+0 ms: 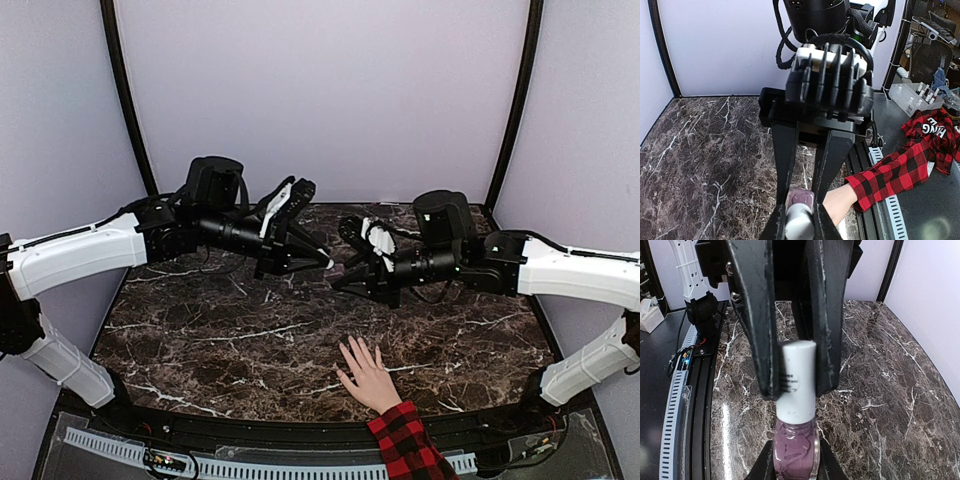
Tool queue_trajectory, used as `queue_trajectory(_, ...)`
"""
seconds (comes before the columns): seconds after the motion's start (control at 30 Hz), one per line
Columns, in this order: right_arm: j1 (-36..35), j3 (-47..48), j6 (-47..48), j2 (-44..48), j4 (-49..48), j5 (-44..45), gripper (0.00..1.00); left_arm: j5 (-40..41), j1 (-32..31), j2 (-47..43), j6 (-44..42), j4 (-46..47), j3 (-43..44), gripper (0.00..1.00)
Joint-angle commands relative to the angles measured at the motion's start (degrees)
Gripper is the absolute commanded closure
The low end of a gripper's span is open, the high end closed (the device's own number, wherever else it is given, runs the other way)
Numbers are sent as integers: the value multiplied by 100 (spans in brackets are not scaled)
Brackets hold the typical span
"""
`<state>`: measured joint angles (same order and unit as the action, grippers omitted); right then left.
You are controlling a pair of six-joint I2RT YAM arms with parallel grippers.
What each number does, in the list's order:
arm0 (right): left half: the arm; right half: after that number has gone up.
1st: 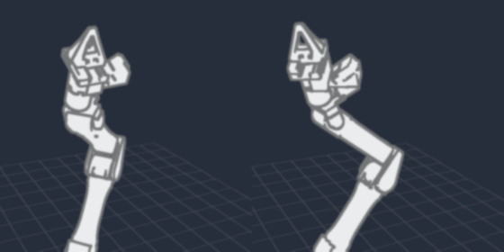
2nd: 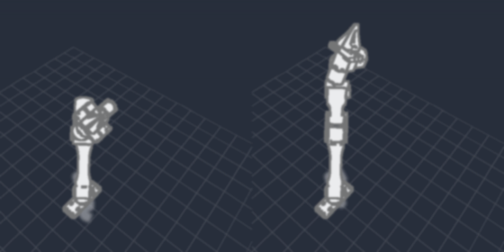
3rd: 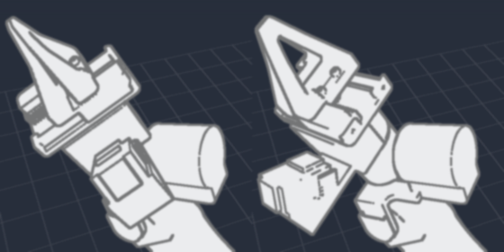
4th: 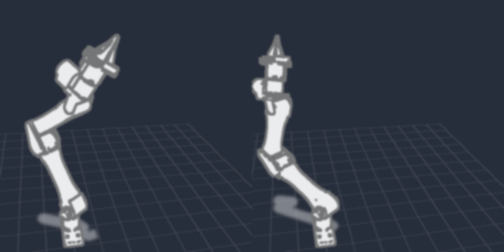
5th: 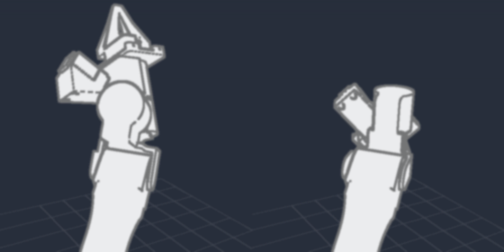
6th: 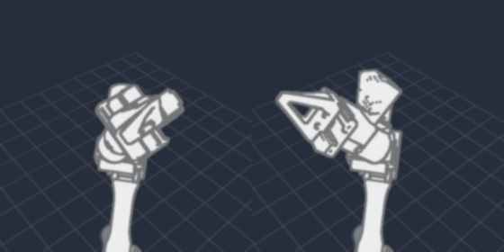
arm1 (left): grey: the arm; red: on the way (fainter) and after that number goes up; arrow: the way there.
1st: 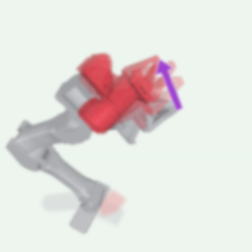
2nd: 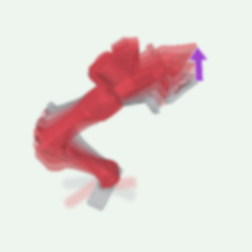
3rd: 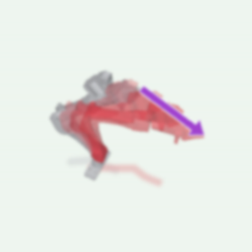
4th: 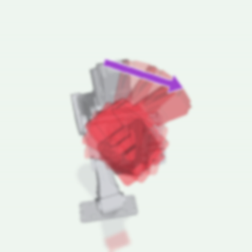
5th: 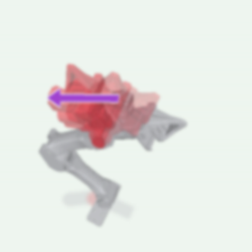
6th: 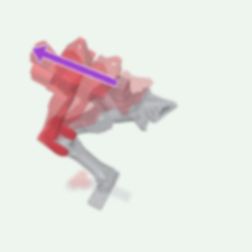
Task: Paint the nails
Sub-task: Pick up the nail polish bottle cap from the nail polish bottle.
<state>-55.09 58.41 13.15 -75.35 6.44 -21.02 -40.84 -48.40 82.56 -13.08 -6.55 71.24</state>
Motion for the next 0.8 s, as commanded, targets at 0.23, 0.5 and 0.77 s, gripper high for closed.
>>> queue_trajectory(0.23, -17, 105, 54, -77, -115, 133, 100, -22, -20, -253, -40, -75, 155, 99)
queue_trajectory(0.5, -19, 84, 53, -93, -100, 150, 100, 104, -19, -325, -71, -90, 144, 99)
queue_trajectory(0.77, -15, 90, 50, -109, -111, 142, 100, 149, -20, -346, -96, -123, 144, 99)
